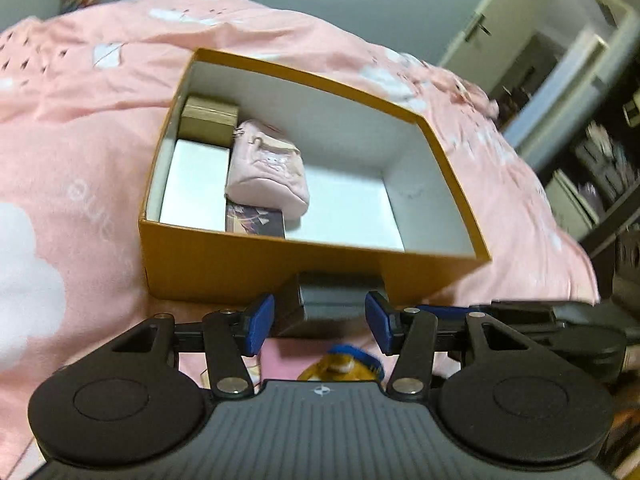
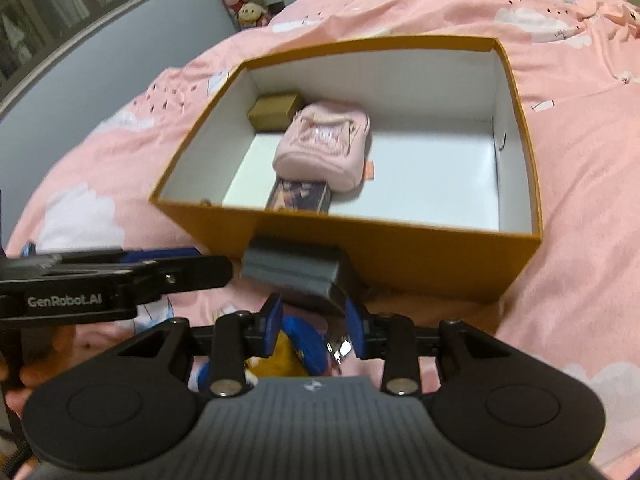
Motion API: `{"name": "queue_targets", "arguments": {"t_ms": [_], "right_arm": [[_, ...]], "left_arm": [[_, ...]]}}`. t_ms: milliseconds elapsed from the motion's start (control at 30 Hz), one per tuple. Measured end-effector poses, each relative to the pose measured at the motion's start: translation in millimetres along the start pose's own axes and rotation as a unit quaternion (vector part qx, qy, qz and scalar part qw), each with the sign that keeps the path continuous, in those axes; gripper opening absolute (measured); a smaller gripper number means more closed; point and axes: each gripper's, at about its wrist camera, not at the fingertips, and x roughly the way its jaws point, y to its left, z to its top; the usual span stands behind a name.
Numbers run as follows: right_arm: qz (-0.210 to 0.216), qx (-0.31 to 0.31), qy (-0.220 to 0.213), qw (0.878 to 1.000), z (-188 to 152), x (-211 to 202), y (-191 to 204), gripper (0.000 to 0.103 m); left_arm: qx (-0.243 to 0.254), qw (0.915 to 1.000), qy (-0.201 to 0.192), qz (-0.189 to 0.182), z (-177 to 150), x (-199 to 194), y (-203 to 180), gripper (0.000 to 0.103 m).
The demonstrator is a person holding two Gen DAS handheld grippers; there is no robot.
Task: Organize objects
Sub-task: 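Grasp the dark grey box beside the orange box with the right tool, then lift the dark grey box and turn it over the orange box with the right tool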
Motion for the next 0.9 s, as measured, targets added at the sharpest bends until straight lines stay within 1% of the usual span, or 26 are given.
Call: {"name": "queue_targets", "arguments": {"t_ms": [133,300,367,400,467,533,667,733,833,900], "right_arm": [[-0.004,0.010,-0.013,1.000,8,1,0,0.037],[-0.006,0.027,-0.007,1.000,11,6,-6,0.036],[-0.001,0.037,-0.002,0.999,11,10,-10,0.036],[0.001,0.039,0.000,0.999,11,11,-11,0.036],[0.008,0.045,0.003,0.999,12,15,-13,0.036],[0.017,0.054,0.004,0.998,14,17,-15,0.036],[0.029,0.063,0.007,0.998,19,22,-19,0.037],[0.035,0.066,0.013,0.997,20,24,-20,0.038],[0.045,0.075,0.030,0.996,18,30,-22,0.038],[0.040,0.074,0.049,0.995,13,36,-22,0.037]], "left_arm": [[-0.016,0.9998,0.008,0.003,3,10,3,0.059],[-0.042,0.9984,0.037,-0.007,3,25,13,0.045],[-0.047,0.9976,0.050,-0.007,2,31,16,0.037],[-0.050,0.9971,0.056,-0.007,1,34,17,0.036],[-0.057,0.9962,0.063,-0.017,1,36,20,0.031],[-0.056,0.9954,0.074,-0.022,0,38,20,0.029],[-0.050,0.9937,0.097,-0.025,-5,40,17,0.027],[-0.046,0.9918,0.117,-0.024,-8,43,16,0.022],[-0.039,0.9922,0.117,-0.018,-10,41,15,0.022],[-0.037,0.9926,0.114,-0.016,-8,36,14,0.024]]}}
